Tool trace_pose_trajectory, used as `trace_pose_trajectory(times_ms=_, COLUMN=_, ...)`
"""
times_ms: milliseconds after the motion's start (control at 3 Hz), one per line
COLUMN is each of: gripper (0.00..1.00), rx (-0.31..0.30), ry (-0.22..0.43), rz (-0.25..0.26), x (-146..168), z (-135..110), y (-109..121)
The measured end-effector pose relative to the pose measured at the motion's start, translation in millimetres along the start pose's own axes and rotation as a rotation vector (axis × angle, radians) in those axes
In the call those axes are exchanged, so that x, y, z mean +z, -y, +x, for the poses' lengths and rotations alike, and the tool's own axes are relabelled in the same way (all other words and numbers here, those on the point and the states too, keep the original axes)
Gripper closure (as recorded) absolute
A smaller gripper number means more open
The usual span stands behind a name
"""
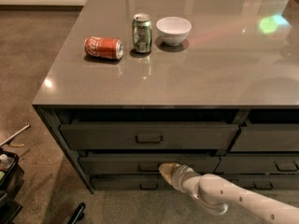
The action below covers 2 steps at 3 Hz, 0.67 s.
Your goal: Close middle drawer
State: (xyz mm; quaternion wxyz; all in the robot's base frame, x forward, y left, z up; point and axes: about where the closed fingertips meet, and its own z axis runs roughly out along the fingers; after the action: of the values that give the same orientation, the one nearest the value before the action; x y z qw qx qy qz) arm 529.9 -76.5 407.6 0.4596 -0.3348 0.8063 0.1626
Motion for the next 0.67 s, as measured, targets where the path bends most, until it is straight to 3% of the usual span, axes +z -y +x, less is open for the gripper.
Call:
trace_pose_trajectory(times_ms=333, gripper=1.0, rx=0.048, ry=-0.043, rz=0.066, x=-15.7, z=20.0, y=2.7)
trace_pose_trajectory(times_ms=667, gripper=1.0, rx=0.16, ry=-0.079, rz=0.116, x=-60.1, z=45.4, y=-5.6)
